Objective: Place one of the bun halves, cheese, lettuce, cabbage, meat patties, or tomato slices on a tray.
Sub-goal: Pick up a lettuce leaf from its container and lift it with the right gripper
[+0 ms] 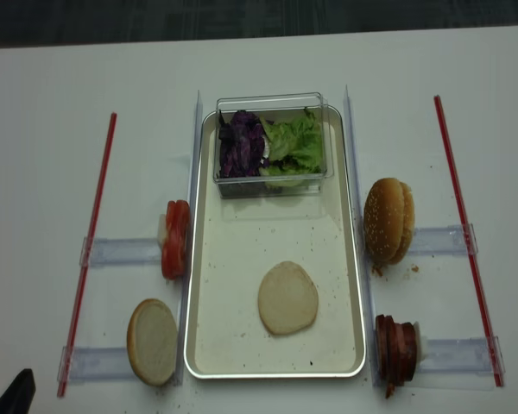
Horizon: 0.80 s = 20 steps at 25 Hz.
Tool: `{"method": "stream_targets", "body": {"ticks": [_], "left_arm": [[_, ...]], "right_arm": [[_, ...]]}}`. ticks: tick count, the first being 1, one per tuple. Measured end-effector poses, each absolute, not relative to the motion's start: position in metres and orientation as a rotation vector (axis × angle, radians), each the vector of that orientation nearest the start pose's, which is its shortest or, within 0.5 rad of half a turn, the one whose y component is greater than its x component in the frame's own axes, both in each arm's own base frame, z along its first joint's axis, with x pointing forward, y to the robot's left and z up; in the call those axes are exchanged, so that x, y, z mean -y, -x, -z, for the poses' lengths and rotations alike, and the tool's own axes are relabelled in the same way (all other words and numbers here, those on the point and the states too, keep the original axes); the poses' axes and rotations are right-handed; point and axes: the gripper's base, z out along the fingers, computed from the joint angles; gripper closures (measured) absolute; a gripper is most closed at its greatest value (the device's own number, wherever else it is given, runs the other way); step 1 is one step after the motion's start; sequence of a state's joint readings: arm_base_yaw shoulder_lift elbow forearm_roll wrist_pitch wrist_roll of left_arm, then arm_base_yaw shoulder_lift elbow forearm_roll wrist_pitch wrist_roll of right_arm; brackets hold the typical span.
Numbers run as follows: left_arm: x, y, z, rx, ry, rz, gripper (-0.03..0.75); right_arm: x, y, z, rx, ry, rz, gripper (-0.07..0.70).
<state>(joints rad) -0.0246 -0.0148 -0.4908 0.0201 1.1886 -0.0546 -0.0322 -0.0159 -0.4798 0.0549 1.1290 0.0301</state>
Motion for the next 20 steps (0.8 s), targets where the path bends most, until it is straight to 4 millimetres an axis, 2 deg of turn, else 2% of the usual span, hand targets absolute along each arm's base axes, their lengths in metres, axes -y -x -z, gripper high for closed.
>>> {"method": "stream_targets", "body": {"ticks": [5,20], "left_arm": [[-0.002,0.012,-0.265,-2.166,0.035,0.021,0.118],[-0.002,0.012,-0.265,-2.166,0.035,0.021,0.118]], "right_arm": [[-0.005,0.005,-0.266,-2.135,-0.062,-0.066,-0.046],[-0.003,-0.051,-0.259,-2.54,-0.089,-0.072,-0.046]]}}
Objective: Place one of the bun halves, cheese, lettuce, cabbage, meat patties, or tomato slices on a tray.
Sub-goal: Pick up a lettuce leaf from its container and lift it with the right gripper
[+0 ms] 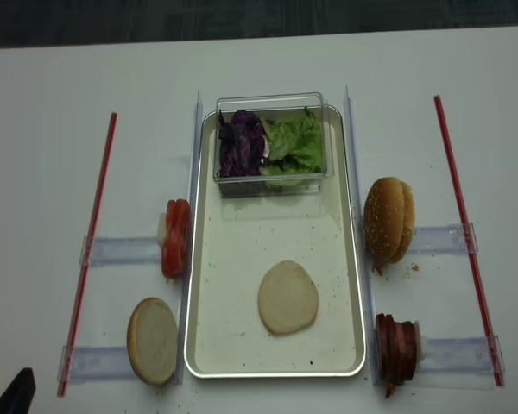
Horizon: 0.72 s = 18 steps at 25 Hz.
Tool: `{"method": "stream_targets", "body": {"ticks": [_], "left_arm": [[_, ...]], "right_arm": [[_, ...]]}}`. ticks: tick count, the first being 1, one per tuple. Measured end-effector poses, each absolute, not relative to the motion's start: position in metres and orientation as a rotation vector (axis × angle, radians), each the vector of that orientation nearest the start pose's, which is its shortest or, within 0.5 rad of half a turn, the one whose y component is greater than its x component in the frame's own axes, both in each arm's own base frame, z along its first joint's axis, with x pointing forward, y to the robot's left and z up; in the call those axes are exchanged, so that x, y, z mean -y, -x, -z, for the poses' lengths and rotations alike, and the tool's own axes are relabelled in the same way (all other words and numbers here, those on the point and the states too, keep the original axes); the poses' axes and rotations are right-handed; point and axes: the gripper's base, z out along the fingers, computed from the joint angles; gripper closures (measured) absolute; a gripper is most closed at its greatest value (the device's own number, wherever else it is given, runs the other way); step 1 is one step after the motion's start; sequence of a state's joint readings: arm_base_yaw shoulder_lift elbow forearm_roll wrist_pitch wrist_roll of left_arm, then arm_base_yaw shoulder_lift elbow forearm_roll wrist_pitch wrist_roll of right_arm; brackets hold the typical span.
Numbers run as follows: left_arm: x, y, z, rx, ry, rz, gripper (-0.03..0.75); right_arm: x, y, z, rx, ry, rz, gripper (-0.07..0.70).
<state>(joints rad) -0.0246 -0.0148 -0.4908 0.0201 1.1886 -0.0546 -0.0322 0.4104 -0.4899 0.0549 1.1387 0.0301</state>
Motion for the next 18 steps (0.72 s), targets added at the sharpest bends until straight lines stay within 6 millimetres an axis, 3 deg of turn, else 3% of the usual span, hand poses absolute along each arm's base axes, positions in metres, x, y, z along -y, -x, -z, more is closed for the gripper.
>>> {"method": "stream_targets", "body": {"ticks": [18], "left_arm": [[-0.002,0.012,-0.265,-2.166,0.035,0.021,0.118]], "right_arm": [[-0.003,-0.104,-0.228,-2.948,-0.119,-0.107,-0.046]]}}
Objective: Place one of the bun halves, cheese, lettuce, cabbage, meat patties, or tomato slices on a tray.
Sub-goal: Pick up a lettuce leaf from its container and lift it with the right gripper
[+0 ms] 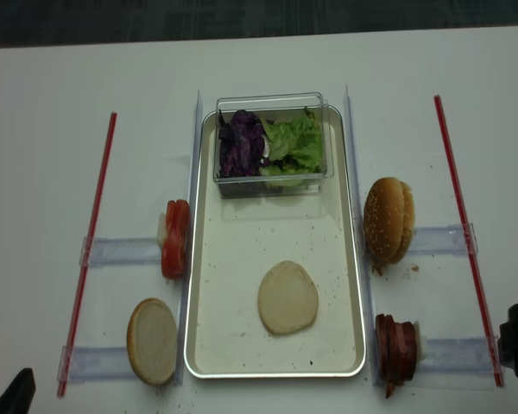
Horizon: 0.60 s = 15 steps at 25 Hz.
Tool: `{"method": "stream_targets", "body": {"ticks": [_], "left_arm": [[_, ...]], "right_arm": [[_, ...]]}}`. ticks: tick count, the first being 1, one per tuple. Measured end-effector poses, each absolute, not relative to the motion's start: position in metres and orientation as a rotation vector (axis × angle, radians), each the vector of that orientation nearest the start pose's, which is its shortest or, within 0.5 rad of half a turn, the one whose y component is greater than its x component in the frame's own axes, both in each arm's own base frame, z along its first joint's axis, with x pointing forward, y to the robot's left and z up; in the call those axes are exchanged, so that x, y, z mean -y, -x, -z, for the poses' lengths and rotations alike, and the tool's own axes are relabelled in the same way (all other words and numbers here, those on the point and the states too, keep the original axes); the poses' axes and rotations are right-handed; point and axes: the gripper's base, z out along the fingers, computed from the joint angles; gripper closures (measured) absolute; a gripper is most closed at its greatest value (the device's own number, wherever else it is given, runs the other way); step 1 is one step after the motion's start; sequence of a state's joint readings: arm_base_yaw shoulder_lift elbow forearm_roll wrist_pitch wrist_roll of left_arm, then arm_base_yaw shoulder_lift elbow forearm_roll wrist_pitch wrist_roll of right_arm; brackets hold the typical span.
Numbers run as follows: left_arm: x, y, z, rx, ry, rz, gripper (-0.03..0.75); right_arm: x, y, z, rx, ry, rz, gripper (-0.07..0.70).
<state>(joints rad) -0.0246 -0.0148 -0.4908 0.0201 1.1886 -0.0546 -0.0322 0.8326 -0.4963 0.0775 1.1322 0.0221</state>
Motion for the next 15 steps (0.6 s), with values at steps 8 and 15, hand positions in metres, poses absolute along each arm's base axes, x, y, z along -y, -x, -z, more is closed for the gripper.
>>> {"method": "stream_targets", "body": {"ticks": [8,15], "left_arm": [[-0.002,0.012,-0.265,-2.166,0.035,0.021,0.118],[-0.002,0.012,-0.265,-2.166,0.035,0.021,0.118]], "right_arm": [[-0.003,-0.108,-0.226,-2.979,-0.105,-0.106,-0.046],[-0.002,-0.127,-0.223,-3.019,-0.095,-0.105,-0.046]]}}
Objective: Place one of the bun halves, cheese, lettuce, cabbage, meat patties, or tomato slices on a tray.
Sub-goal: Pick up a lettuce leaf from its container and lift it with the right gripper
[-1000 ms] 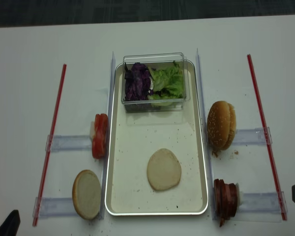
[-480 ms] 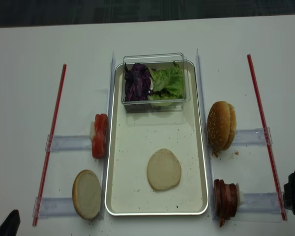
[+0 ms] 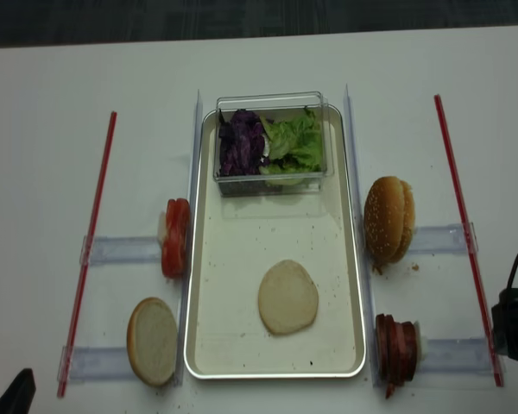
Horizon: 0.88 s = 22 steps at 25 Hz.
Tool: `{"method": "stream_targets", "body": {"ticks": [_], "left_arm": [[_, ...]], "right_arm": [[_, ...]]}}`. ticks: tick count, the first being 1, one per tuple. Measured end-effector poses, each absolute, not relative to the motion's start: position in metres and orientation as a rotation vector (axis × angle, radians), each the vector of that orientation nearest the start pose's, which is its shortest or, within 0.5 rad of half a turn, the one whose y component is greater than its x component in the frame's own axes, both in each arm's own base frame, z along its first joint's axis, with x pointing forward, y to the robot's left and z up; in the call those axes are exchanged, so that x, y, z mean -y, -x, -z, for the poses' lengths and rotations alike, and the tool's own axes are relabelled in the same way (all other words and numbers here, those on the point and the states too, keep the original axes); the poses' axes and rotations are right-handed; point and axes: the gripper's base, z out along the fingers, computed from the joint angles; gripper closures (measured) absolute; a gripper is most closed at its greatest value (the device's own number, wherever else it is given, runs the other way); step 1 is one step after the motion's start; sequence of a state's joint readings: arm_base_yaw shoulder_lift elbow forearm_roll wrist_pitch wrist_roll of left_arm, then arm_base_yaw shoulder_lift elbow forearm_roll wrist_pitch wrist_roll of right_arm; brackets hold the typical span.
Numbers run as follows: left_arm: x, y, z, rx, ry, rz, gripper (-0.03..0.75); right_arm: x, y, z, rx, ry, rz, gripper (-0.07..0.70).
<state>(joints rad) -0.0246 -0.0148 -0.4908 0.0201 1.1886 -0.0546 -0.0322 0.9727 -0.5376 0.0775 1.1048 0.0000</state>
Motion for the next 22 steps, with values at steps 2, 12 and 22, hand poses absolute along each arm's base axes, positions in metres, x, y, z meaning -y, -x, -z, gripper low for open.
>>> {"method": "stream_targets", "body": {"ticks": [2,12,22], "left_arm": [[-0.002,0.012,-0.265,-2.166,0.035,0.021,0.118],[-0.002,0.012,-0.265,-2.166,0.035,0.021,0.118],[-0.002,0.012,-0.265,-2.166,0.035,0.021,0.118]], "right_arm": [[-0.002,-0.141,-0.223,-3.027,-0.09,-0.103,-0.046],[0.002,-0.248,-0.221,-3.054,-0.045,-0.096,-0.046],[0.006,-0.359,-0.199,-3.073,-0.03,-0.098,-0.046]]}}
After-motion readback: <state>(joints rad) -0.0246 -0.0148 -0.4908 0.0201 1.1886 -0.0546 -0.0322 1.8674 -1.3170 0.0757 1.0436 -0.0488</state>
